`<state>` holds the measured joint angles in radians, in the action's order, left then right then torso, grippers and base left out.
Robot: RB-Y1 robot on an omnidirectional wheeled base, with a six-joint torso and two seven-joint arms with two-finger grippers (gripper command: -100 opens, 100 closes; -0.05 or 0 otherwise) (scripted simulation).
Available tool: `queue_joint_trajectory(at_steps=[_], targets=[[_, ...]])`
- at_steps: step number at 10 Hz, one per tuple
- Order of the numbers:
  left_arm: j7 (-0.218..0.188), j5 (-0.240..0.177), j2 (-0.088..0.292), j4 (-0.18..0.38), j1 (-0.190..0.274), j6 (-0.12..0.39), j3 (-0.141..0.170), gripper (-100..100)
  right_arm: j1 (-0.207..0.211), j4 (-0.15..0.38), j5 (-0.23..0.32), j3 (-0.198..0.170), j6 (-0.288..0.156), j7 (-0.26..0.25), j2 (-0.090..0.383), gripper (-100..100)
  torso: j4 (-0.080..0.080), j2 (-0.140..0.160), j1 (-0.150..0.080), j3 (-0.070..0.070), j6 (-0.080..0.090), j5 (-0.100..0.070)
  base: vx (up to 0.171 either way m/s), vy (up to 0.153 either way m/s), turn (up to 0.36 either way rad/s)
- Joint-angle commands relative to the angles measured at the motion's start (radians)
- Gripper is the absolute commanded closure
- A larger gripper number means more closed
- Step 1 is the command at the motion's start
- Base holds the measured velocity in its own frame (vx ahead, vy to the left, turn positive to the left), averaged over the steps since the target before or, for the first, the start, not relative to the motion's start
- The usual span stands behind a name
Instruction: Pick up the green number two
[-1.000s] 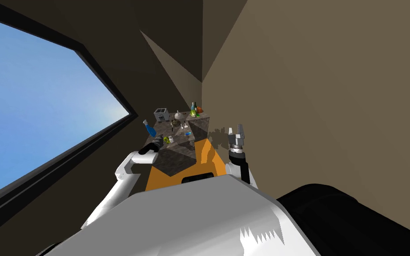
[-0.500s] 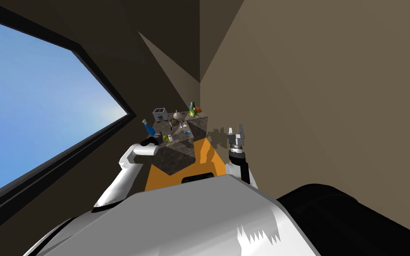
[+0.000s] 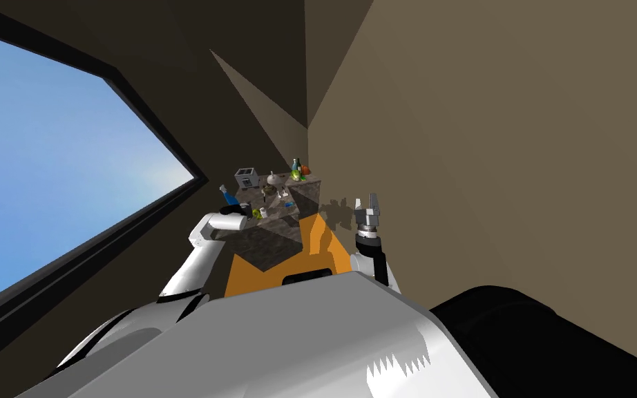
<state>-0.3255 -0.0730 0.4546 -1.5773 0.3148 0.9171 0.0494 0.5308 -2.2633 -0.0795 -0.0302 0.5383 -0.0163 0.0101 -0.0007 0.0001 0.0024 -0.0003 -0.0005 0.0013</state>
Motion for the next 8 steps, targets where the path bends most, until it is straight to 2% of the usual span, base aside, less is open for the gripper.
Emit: queue_joint_trajectory(at_steps=[1,2,3,8], targets=[[-0.005,-0.007,0.004,0.033,0.049,0.036,0.005,-100,0.000,0.000,0.000,0.000,0.000,0.000,0.000,0,0.000,0.000,0.000,0.000,0.000,0.000,-0.040,0.004,-0.042],[-0.015,-0.017,0.010,0.070,0.080,0.073,0.012,-100,0.000,0.000,0.000,0.000,0.000,0.000,0.000,0,0.000,-0.001,0.000,0.000,0.000,0.000,-0.053,0.003,-0.072],[-0.015,-0.017,0.010,0.085,0.109,0.087,0.012,-100,0.000,0.000,0.000,0.000,0.000,0.000,0.000,0,0.000,0.000,0.000,0.000,0.000,0.000,-0.039,0.004,-0.042],[-0.039,-0.044,0.024,0.230,0.255,0.221,0.029,-100,0.000,0.000,0.000,0.000,0.000,0.000,0.000,0,0.000,-0.002,0.001,-0.001,0.000,0.000,-0.029,0.008,-0.061]])
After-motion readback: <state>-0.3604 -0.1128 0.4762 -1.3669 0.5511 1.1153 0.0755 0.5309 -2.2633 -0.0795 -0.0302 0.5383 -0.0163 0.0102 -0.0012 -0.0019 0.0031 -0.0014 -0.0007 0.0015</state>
